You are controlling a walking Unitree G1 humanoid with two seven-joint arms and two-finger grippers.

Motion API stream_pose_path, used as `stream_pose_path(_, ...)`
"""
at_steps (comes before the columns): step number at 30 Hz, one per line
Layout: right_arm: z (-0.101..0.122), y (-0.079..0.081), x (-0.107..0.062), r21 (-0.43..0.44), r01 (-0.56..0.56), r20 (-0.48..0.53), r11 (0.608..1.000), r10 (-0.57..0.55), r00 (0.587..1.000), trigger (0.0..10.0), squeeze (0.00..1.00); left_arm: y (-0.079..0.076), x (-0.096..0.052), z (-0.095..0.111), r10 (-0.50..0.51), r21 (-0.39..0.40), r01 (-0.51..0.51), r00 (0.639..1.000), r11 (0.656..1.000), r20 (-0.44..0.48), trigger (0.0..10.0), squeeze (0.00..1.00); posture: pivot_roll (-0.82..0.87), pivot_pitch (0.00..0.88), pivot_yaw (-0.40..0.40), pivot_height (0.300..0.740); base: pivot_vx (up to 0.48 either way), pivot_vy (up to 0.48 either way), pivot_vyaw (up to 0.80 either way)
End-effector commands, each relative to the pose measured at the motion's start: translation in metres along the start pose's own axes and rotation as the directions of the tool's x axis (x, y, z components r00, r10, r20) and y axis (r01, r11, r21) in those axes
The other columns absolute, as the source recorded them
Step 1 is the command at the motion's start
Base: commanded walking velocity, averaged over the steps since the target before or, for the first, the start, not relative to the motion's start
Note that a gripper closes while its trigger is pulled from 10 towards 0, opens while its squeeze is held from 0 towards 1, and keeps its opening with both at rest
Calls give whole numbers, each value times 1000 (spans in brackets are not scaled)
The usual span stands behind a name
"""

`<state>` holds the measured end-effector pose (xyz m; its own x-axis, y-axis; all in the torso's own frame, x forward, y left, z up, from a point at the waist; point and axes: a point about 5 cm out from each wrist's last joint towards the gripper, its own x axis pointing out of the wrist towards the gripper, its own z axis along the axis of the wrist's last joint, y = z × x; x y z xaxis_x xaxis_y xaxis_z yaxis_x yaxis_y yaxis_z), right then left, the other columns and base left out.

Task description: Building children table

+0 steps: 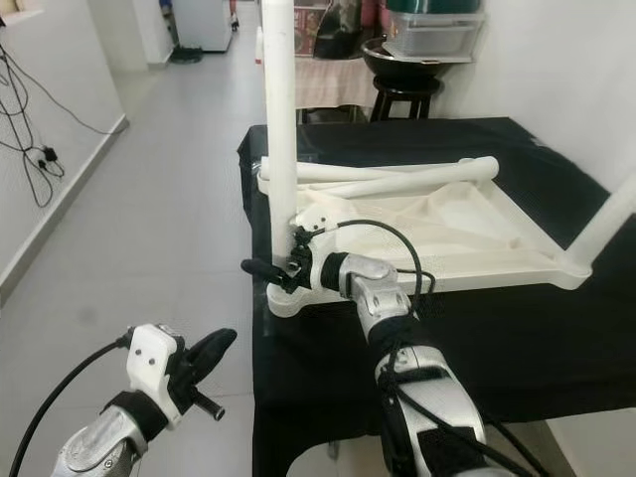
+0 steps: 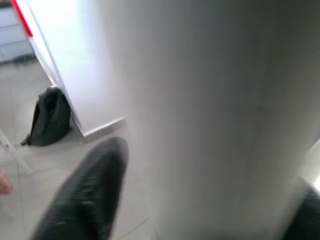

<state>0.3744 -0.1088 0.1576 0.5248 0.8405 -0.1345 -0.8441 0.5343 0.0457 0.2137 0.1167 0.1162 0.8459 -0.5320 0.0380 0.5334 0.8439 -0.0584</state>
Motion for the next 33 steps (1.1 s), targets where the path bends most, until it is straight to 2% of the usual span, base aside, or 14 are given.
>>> stream_pose_path(1,-2,4,3,22,-39,11,999,39,999,0,0,-2,0,-3,2,-2,-2,1000,1000,-8,10000,0,104,0,-40,740,0,0,0)
stream_pose_path(9,-15,0,-8,60,0,14,998,0,1000,0,0,-2,-2,-3,2,-2,-2,1000,1000,-12,10000,0,99,0,-32,740,0,0,0)
stream_pose_path(11,-55,2,-24,107,226,-54,968,-221,974,0,0,-1,-4,-4,-3,-3,3,1000,1000,-20,10000,0,81,0,-26,740,0,0,0)
stream_pose_path(13,-55,2,-24,107,226,-54,968,-221,974,0,0,-1,-4,-4,-3,-3,3,1000,1000,-20,10000,0,81,0,-26,740,0,0,0)
stream_pose_path(14,-76,5,-29,90,516,-122,852,-505,854,0,0,0,-5,-4,-4,-3,4,1000,1000,-22,10000,0,77,0,-26,740,0,0,0)
stream_pose_path(15,-76,5,-29,90,516,-122,852,-505,854,0,0,0,-5,-4,-4,-3,4,1000,1000,-22,10000,0,77,0,-26,740,0,0,0)
stream_pose_path(16,-87,9,-37,59,698,-164,714,-683,712,0,0,0,-6,-4,-5,-3,5,1000,1000,-23,10000,0,77,0,-26,740,0,0,0)
stream_pose_path(18,-87,9,-37,59,698,-164,714,-683,712,0,0,0,-6,-4,-5,-3,5,1000,1000,-23,10000,0,77,0,-26,740,0,0,0)
stream_pose_path(20,-107,57,-30,96,727,-217,680,-698,682,0,0,3,-5,-3,-14,1,14,1000,1000,-27,10000,0,48,0,2,740,0,0,0)
stream_pose_path(27,-103,60,-21,117,705,-200,699,-679,707,0,0,6,-2,-3,-21,4,21,999,1000,-30,10000,0,55,0,-10,740,0,0,0)
stream_pose_path(28,-99,60,-18,105,714,-202,692,-688,697,10000,0,6,-2,-3,-17,4,17,999,1000,-27,10000,0,57,0,-13,740,0,0,0)
stream_pose_path(30,-97,61,-15,106,706,-205,701,-679,705,10000,0,6,-2,-4,-12,5,12,1000,1000,-25,10000,0,58,0,-14,740,0,0,0)
stream_pose_path(31,-92,61,-11,135,672,-176,728,-649,740,10000,1000,6,-1,-4,-7,4,7,1000,1000,-23,10000,0,63,0,-15,740,0,0,0)
stream_pose_path(33,-84,59,-6,162,620,-133,768,-605,785,10000,1000,6,-1,-3,-4,4,4,1000,1000,-21,10000,0,62,0,-16,740,0,0,0)
